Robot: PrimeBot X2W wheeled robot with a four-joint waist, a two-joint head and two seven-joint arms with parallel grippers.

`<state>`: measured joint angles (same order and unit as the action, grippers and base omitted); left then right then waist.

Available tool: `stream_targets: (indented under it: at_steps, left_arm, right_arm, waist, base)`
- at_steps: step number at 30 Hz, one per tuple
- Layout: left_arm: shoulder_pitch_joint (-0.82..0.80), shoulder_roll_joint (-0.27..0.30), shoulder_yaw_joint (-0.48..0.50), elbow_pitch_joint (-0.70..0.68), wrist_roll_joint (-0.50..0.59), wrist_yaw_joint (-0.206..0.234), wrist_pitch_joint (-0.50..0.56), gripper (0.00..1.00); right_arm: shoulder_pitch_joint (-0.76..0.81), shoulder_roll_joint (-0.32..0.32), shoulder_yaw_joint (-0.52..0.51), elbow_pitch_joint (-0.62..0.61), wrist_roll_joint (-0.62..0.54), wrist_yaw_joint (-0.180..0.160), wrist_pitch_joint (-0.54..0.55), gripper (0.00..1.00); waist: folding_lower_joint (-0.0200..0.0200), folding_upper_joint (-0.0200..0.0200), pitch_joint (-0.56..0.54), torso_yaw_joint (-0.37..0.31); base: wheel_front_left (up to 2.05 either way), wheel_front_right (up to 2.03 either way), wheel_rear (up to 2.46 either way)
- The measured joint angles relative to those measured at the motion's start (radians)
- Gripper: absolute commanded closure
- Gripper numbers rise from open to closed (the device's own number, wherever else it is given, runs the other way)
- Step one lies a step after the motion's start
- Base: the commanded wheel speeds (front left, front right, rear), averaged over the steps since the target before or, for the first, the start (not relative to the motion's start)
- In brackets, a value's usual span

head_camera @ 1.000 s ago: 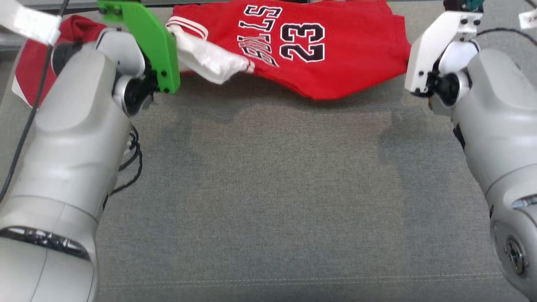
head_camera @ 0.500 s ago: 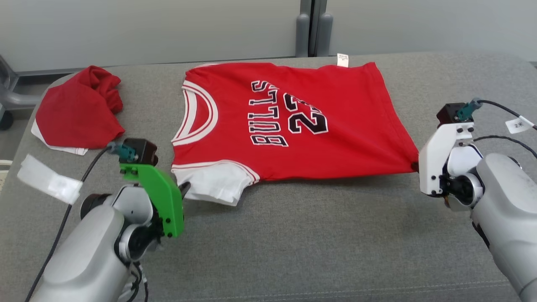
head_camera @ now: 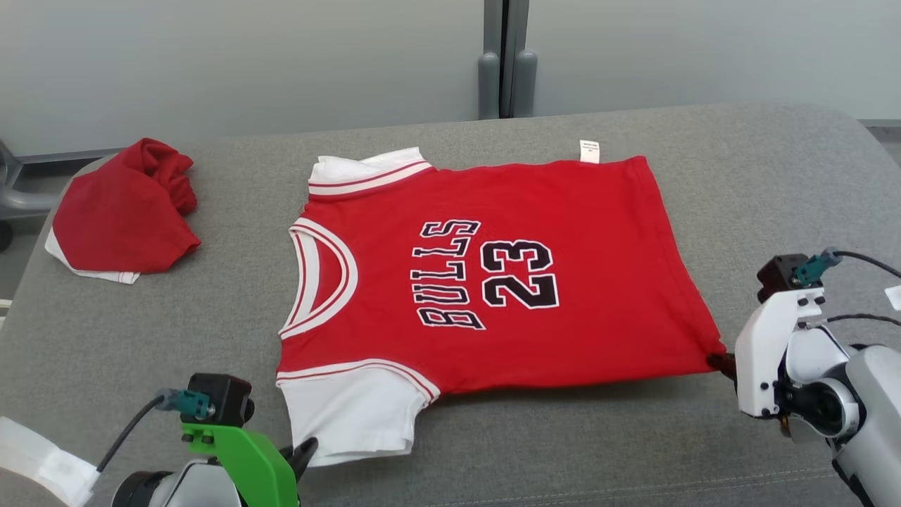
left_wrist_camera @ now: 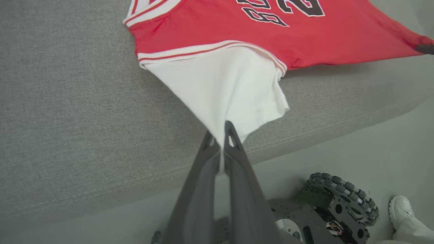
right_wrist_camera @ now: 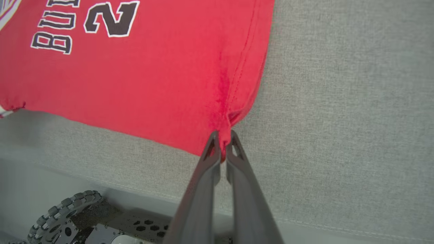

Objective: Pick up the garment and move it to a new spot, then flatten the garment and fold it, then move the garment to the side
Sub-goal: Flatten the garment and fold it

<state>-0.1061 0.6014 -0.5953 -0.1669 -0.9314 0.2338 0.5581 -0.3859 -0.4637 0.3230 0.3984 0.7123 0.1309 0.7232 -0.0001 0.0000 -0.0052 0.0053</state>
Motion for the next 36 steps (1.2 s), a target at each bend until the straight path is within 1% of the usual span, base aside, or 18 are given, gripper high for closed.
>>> stream_targets:
  at_steps: [3, 6, 13, 14, 18, 21, 22, 28, 32, 36]
  left_arm:
    - [0.038, 0.017, -0.006, -0.044, 0.01, 0.019, -0.001, 1.0]
    - [0.059, 0.019, -0.009, -0.068, 0.01, 0.038, -0.001, 1.0]
    - [0.109, 0.035, -0.021, -0.106, 0.008, 0.06, 0.01, 1.0]
    - [0.123, 0.038, -0.018, -0.116, 0.003, 0.068, 0.01, 1.0]
    - [0.132, 0.034, 0.0, -0.119, -0.015, 0.082, 0.009, 1.0]
    - [0.129, 0.021, 0.007, -0.111, -0.035, 0.09, 0.023, 1.0]
    - [0.119, 0.013, 0.014, -0.098, -0.056, 0.094, 0.034, 1.0]
    - [0.073, -0.029, 0.058, -0.066, -0.122, 0.132, 0.067, 1.0]
    - [0.022, -0.06, 0.083, -0.026, -0.145, 0.154, 0.081, 1.0]
    - [-0.04, -0.094, 0.101, 0.035, -0.151, 0.166, 0.083, 1.0]
  right_arm:
    - [0.062, 0.004, -0.027, -0.059, -0.003, 0.0, 0.025, 1.0]
    - [0.113, 0.013, -0.053, -0.114, -0.014, 0.0, 0.046, 1.0]
    - [0.205, 0.043, -0.109, -0.216, -0.048, 0.0, 0.107, 1.0]
    - [0.221, 0.049, -0.129, -0.236, -0.057, 0.0, 0.123, 1.0]
    - [0.239, 0.073, -0.166, -0.261, -0.077, 0.0, 0.159, 1.0]
    - [0.239, 0.091, -0.186, -0.259, -0.083, 0.0, 0.191, 1.0]
    - [0.235, 0.099, -0.196, -0.253, -0.089, 0.0, 0.219, 1.0]
    - [0.19, 0.135, -0.25, -0.225, -0.1, 0.0, 0.297, 1.0]
    - [0.149, 0.174, -0.3, -0.189, -0.118, 0.0, 0.352, 1.0]
    - [0.095, 0.21, -0.332, -0.147, -0.155, 0.0, 0.412, 1.0]
  waist:
    - [0.0, 0.0, -0.001, -0.002]
    - [0.0, 0.0, -0.003, -0.005]
    - [0.0, 0.0, -0.007, -0.018]
    - [0.0, 0.0, -0.007, -0.021]
    - [0.0, 0.0, -0.009, -0.019]
    - [0.0, 0.0, -0.009, -0.016]
    - [0.0, 0.0, -0.009, -0.013]
    - [0.0, 0.0, -0.006, -0.012]
    - [0.0001, 0.0, -0.003, -0.012]
    - [0.0, 0.0, 0.002, -0.016]
  base:
    - [0.0, 0.0, 0.0]
    - [0.0, 0.0, 0.0]
    - [0.0, 0.0, 0.0]
    - [0.0, 0.0, 0.0]
    - [0.0, 0.0, 0.0]
    - [0.0, 0.0, 0.0]
    - [0.0, 0.0, 0.0]
    - [0.0, 0.0, 0.0]
    - [0.0, 0.0, 0.0]
    - [0.0, 0.0, 0.0]
